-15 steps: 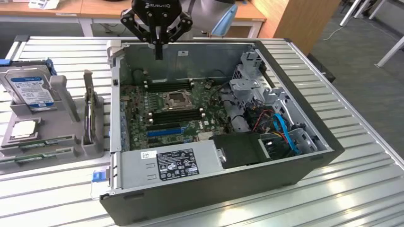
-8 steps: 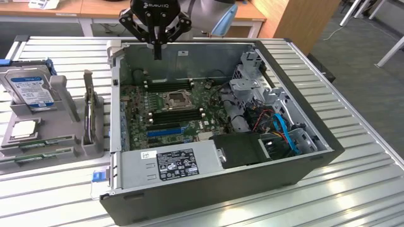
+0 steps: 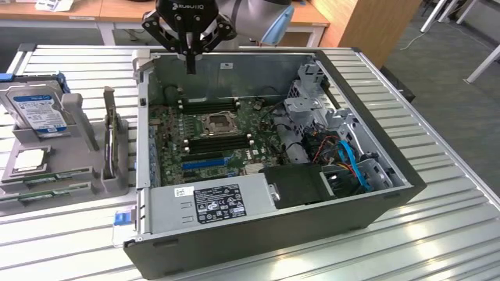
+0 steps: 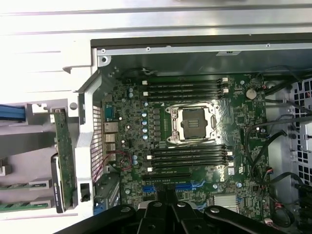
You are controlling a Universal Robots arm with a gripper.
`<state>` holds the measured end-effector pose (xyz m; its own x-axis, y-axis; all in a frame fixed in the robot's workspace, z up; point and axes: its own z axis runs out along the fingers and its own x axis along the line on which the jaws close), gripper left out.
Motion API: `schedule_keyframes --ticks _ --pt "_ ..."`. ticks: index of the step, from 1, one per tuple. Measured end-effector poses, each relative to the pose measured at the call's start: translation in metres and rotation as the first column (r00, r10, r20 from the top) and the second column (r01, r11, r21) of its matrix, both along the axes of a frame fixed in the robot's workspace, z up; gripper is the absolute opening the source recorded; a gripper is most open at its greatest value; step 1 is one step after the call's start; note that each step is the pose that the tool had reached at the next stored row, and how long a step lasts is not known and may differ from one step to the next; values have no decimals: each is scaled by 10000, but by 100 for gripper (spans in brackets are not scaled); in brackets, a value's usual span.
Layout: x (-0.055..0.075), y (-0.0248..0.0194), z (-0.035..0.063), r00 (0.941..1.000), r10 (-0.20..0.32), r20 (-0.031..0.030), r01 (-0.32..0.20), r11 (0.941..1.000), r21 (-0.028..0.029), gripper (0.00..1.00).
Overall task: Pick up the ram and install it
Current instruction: 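Reach for the ram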
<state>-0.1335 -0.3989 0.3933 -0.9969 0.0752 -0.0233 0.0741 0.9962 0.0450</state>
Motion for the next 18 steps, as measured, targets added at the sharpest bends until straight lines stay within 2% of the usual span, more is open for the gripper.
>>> schedule_keyframes --ticks 18 --pt "-209 0 0 10000 0 0 0 10000 0 10"
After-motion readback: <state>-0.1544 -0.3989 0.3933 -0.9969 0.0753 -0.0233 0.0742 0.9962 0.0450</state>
